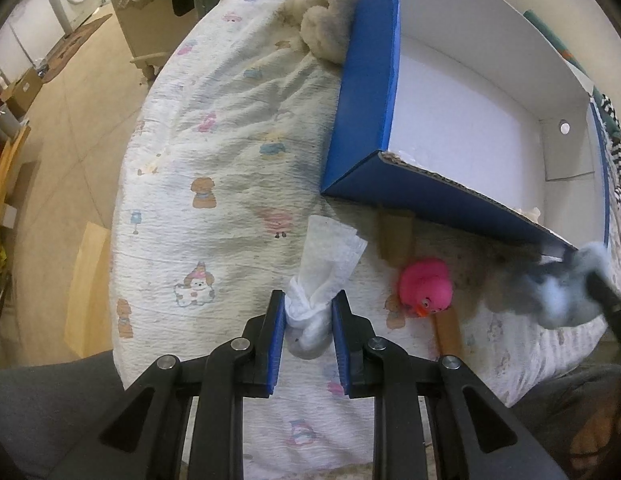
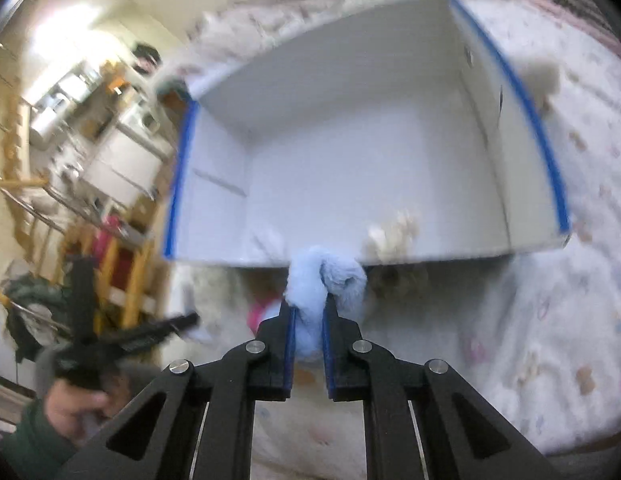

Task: Organize soft objects
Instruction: 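Grasp the white cloth with the left tool while the right tool grasps the light blue plush, then carry the white cloth with the left tool while the right tool carries the blue plush into the box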

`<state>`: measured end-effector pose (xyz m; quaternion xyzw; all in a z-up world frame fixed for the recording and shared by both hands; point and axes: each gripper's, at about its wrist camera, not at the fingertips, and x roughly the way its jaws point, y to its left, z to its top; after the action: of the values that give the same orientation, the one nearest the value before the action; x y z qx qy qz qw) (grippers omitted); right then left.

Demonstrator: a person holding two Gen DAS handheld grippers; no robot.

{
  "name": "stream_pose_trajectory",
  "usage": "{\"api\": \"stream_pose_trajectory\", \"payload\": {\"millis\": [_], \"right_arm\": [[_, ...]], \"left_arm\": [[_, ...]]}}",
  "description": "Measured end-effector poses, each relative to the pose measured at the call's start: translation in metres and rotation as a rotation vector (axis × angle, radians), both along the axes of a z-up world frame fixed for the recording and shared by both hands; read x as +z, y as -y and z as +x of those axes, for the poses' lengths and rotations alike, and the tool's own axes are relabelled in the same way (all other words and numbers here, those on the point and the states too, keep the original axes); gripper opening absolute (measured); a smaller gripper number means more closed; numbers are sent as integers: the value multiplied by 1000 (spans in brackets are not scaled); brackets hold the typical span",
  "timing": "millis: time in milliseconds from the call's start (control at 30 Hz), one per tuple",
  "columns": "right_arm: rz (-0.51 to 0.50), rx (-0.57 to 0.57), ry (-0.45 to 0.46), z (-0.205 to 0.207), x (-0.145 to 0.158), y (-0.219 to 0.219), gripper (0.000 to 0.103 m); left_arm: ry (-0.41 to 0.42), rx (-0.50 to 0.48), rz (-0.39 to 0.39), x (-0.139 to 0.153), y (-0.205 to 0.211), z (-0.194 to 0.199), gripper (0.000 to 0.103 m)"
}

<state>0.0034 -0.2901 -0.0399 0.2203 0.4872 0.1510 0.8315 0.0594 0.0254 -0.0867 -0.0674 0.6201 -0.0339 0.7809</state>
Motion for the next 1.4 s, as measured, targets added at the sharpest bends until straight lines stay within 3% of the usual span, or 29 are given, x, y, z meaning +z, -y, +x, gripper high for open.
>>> {"api": "stream_pose_trajectory", "payload": {"millis": [300,433,700,933,1100,1400], "right_arm": [[78,27,18,-10,9,6,12],[161,48,44,-20,22,10,12],[253,65,167,-38,64,21,12],[230,72,234,-23,95,21,12],[202,71,267,-1,108,22,12],[172,34,252,47,98,22,12]], "left_arm": [[18,16,19,4,5,-2,20],[44,27,21,14,3,-7,20],[187,45,-6,68,-3,-32,20],[268,9,-25,106,7,-22,20],[270,-11,-19,110,19,0,20],[283,-105,-12,120,57,44,20]]}}
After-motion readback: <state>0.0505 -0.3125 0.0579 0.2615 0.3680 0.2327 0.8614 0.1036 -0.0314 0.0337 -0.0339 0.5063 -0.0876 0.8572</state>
